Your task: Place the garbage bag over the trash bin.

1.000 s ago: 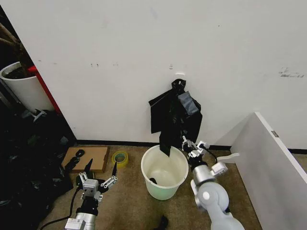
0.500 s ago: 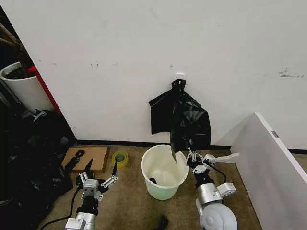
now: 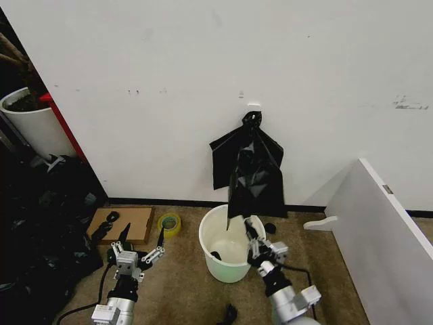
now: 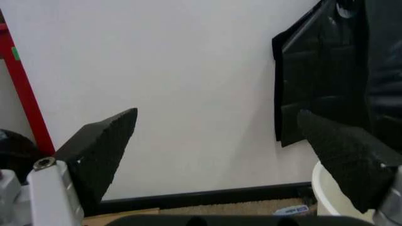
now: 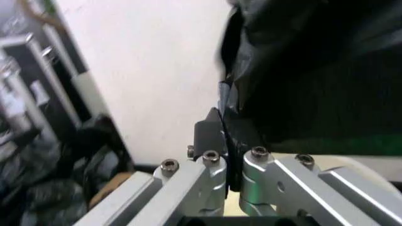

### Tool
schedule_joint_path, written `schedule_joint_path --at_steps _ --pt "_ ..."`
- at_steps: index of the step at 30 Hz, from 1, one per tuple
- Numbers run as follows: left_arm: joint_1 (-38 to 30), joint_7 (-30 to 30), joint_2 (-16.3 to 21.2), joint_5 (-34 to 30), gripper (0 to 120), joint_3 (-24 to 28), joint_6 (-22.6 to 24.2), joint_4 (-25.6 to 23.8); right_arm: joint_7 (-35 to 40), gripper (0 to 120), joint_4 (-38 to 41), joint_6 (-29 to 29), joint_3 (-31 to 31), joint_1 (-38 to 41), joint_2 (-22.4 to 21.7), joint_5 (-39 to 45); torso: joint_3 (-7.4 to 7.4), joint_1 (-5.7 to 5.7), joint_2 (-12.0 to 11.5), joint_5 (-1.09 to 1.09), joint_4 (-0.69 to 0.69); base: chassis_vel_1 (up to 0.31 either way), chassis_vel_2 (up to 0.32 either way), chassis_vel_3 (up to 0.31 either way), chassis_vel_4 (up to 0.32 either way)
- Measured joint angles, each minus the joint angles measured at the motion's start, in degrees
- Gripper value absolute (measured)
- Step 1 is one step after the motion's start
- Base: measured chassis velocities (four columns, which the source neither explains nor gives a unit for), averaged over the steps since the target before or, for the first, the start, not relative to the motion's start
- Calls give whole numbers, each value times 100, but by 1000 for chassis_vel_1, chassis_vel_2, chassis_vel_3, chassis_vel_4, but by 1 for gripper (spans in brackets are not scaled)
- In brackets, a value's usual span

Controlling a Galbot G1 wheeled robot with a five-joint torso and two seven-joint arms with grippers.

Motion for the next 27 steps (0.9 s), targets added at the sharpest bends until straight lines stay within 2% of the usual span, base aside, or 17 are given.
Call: schedule_joint_path --at_steps 7,15,27 --pt "-5 2 -2 -6 100 -2 2 -1 -135 0 -41 239 -224 -70 -366 -465 0 0 0 0 0 0 0 0 0" --pt "14 2 -17 -1 100 -7 1 -15 -245 0 -121 441 -398 -37 -591 -897 0 0 0 0 0 0 0 0 0" --pt "25 5 29 23 100 21 7 -114 17 0 -9 215 -362 264 -422 -515 0 0 0 0 0 0 0 0 0"
